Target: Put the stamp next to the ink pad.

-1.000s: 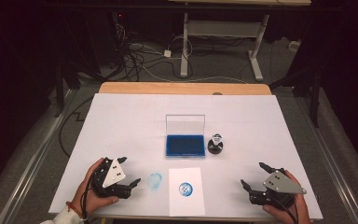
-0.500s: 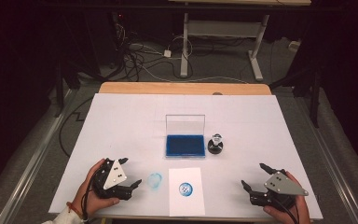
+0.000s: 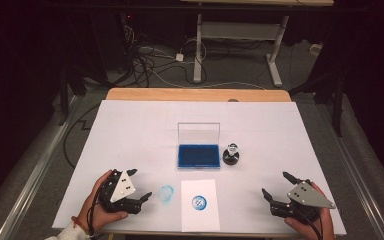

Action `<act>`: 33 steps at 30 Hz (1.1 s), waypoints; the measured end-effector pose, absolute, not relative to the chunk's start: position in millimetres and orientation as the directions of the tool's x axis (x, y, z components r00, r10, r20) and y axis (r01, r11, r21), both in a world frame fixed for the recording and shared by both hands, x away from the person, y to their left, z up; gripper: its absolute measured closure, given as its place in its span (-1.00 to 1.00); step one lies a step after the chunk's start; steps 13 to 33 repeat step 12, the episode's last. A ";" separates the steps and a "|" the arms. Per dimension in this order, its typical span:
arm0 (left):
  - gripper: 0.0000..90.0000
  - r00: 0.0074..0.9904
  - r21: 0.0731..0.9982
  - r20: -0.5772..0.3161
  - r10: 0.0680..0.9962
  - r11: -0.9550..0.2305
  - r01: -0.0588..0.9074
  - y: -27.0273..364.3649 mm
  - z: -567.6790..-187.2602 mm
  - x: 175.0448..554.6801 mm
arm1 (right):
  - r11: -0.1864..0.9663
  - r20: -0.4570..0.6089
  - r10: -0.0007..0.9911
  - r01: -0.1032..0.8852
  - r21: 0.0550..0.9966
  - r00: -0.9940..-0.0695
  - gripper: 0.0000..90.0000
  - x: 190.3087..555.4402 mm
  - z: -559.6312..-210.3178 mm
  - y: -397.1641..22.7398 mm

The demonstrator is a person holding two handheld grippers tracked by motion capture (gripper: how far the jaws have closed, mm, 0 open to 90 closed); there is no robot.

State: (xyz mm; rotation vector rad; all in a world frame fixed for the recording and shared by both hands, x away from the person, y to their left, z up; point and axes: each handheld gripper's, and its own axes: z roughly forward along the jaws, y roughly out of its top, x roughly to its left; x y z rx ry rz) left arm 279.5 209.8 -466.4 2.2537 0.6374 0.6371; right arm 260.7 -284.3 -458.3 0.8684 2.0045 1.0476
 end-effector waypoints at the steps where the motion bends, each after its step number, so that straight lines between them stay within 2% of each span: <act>1: -0.65 0.755 0.731 0.258 0.603 -0.633 0.256 210.1 -465.8 279.4 | 0.452 -0.277 0.802 0.232 0.861 -0.530 -0.59 261.2 -458.5 -284.2; 33: -0.65 0.733 0.741 0.255 0.631 -0.615 0.271 213.9 -463.5 281.7 | 0.461 -0.286 0.798 0.231 0.857 -0.531 -0.59 263.4 -459.3 -282.9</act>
